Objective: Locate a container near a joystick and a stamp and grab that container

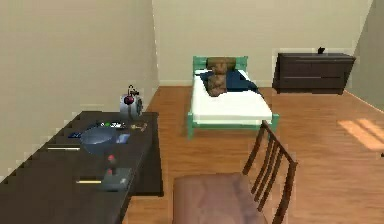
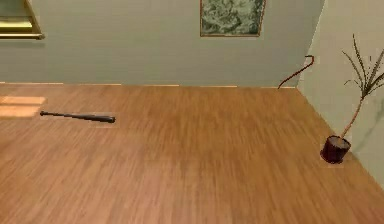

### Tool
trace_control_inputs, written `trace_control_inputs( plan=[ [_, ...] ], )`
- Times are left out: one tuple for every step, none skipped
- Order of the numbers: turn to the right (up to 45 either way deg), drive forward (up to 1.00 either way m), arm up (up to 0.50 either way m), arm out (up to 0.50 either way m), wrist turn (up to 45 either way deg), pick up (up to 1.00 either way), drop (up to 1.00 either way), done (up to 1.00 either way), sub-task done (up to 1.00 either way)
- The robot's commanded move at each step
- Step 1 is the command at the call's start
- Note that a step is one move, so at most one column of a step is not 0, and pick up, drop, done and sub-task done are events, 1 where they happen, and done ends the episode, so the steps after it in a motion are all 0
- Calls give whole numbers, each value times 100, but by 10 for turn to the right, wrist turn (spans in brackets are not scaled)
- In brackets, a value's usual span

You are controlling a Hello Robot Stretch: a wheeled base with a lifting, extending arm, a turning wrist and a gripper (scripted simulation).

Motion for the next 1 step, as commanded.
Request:
trace_control_inputs(
  plan=[
    [-450,0,0,0,0,0,0,0,0]
  ],
)
